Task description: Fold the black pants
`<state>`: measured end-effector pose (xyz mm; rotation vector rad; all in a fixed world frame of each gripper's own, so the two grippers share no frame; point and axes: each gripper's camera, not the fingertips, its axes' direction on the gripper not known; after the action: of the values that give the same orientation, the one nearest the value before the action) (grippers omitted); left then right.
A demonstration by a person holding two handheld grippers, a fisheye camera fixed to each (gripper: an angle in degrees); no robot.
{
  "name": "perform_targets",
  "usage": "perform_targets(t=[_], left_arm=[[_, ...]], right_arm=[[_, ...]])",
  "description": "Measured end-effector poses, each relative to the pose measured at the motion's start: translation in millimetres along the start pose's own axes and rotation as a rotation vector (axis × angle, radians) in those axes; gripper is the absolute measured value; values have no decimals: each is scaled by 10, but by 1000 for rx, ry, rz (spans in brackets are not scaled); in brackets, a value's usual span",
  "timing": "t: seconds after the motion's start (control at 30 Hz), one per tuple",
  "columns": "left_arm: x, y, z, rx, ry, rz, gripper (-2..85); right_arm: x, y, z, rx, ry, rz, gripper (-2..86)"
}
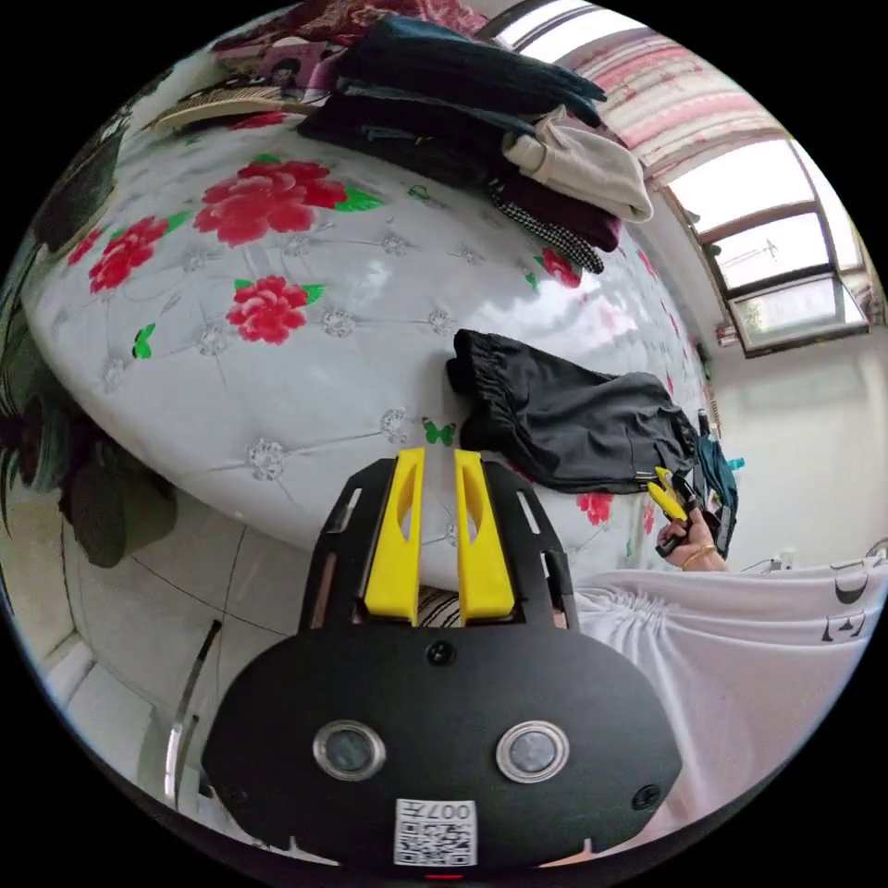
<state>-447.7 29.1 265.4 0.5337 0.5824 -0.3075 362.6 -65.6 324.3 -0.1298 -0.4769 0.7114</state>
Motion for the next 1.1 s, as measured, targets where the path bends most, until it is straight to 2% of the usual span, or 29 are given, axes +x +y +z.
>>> perform_targets(t=[0.13,0.2,0.4,0.57,0.8,1.1], left_arm=[[411,-549,416,-2,46,232,53],[824,-954,832,-23,125,390,60],[1920,-1869,2139,-174,242,661,80],[2722,-2317,3264,-418,296,809,93],[3347,-2462,4584,-661,238,966,130],[3806,-2849,5463,-891,287,1033,136]], right_arm=[[147,-89,41,21,-54,101,21],[232,-47,-50,51,-114,122,10],[481,168,-307,102,-124,96,12],[761,179,-354,65,-219,144,66],[1256,351,-362,99,-353,184,89],[1358,393,-108,55,-483,164,83]])
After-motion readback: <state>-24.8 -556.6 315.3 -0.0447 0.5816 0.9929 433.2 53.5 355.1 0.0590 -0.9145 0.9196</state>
